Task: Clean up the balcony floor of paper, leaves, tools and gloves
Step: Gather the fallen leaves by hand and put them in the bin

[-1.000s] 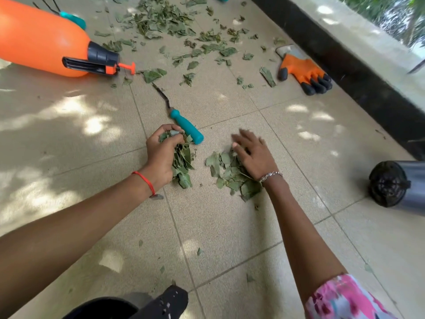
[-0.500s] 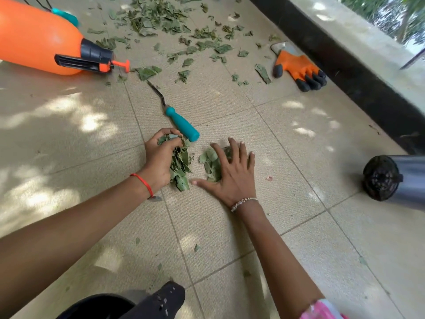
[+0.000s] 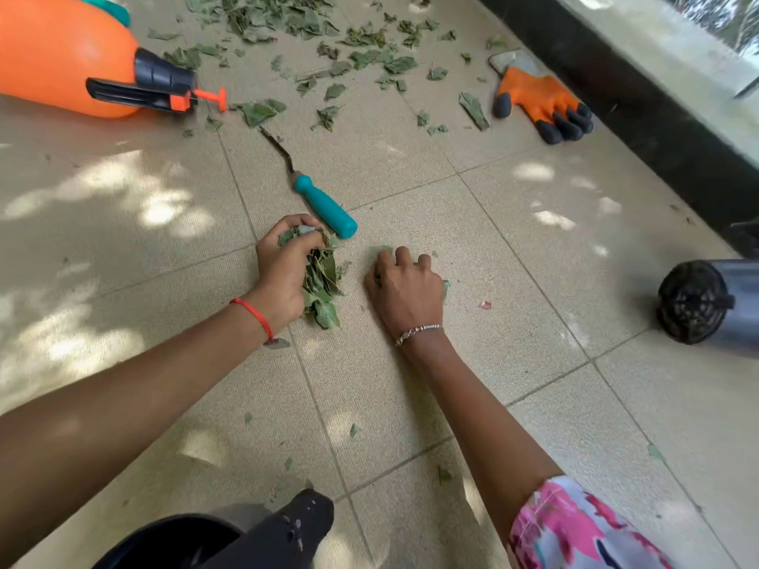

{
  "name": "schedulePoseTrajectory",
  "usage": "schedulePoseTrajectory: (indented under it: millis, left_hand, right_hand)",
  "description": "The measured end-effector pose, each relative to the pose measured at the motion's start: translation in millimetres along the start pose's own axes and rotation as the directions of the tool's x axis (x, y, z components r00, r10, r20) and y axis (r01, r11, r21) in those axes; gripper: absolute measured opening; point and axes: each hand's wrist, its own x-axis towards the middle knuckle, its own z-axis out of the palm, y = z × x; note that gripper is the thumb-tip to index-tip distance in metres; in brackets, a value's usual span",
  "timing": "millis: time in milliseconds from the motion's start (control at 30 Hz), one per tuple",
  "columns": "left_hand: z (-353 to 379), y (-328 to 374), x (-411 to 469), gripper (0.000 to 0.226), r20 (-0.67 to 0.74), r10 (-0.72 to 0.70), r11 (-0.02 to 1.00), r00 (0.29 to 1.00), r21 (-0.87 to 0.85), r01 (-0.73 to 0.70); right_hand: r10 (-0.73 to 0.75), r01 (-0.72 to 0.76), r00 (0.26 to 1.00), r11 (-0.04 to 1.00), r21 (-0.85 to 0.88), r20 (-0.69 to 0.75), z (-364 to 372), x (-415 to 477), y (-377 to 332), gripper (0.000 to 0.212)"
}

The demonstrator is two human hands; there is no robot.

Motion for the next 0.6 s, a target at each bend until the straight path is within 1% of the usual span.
schedulePoseTrajectory:
  millis: [67,100,133,167,200,233,267,300,333,367,400,433,467,500,533,600]
  left_hand:
    - [-0.1,0.2,-0.4,0.032,0.001,-0.008,1.0,1.0,0.002,0.008]
    - [-0.1,0.4,-1.3,0.032,0.004,-0.011,1.0,1.0,0.002,0.011]
    - [0.3,0.4,-1.8,0.032,0.006,-0.012,1.0,1.0,0.002,0.012]
    - [0.7,0.2,-2.3,0.032,0.01,-0.014,1.0,1.0,-0.001,0.014]
    - [1.3,-0.1,-2.9,0.032,0.016,-0.016,1.0,1.0,-0.007,0.016]
    - [2.0,-0.2,-3.6,0.031,0.022,-0.021,1.0,1.0,-0.017,0.021]
    - [3.2,-0.3,-4.9,0.031,0.029,-0.028,0.999,0.999,-0.028,0.028]
    - [5.0,-0.8,-6.4,0.031,0.037,-0.036,0.999,0.999,-0.037,0.037]
    - [7.0,-1.9,-7.7,0.031,0.047,-0.044,0.998,0.998,-0.049,0.047]
    - [9.8,-2.9,-9.4,0.031,0.058,-0.058,0.996,0.997,-0.065,0.061]
    - [12.9,-4.1,-11.4,0.031,0.07,-0.072,0.993,0.995,-0.083,0.078]
    - [16.4,-4.9,-13.7,0.031,0.085,-0.086,0.991,0.993,-0.099,0.094]
    - [20.1,-6.2,-15.9,0.031,0.102,-0.095,0.988,0.99,-0.113,0.107]
    - [23.6,-6.8,-18.5,0.031,0.121,-0.109,0.984,0.987,-0.131,0.125]
    - [27.2,-8.0,-20.8,0.03,0.143,-0.124,0.977,0.982,-0.158,0.147]
    - [32.2,-12.0,-23.1,0.027,0.182,-0.152,0.956,0.971,-0.222,0.191]
  right_hand:
    - [-0.007,0.007,1.0,1.0,-0.01,-0.011,2.9,0.0,2.7,0.027]
    - [-0.012,0.012,1.0,1.0,0.019,-0.014,2.2,1.0,5.5,0.026]
    - [0.006,-0.006,1.0,0.994,0.113,-0.002,1.4,3.5,9.2,0.022]
    - [0.066,-0.07,0.998,0.966,0.25,0.022,-1.8,6.9,13.0,0.018]
    - [0.156,-0.181,0.983,0.909,0.376,0.095,-7.6,10.9,16.9,0.019]
    - [0.251,-0.292,0.956,0.809,0.51,0.15,-13.5,14.9,20.2,0.025]
    - [0.343,-0.37,0.923,0.67,0.644,0.173,-20.5,18.4,23.4,0.032]
    - [0.436,-0.414,0.88,0.507,0.756,0.19,-27.2,21.5,25.8,0.038]
    - [0.512,-0.434,0.831,0.355,0.828,0.217,-33.7,24.0,26.0,0.042]
    - [0.556,-0.445,0.789,0.225,0.867,0.26,-40.1,25.2,24.0,0.044]
    - [0.564,-0.44,0.766,0.113,0.891,0.307,-45.5,26.6,19.5,0.046]
    - [0.552,-0.43,0.758,0.023,0.903,0.347,-50.4,27.0,13.2,0.048]
    - [0.537,-0.419,0.757,-0.037,0.907,0.372,-54.2,27.6,5.4,0.048]
    - [0.528,-0.404,0.76,-0.073,0.912,0.379,-58.2,28.3,-3.3,0.048]
    - [0.541,-0.383,0.758,-0.081,0.92,0.363,-61.9,28.7,-11.8,0.047]
    - [0.597,-0.358,0.742,-0.032,0.933,0.305,-64.8,28.6,-27.6,0.043]
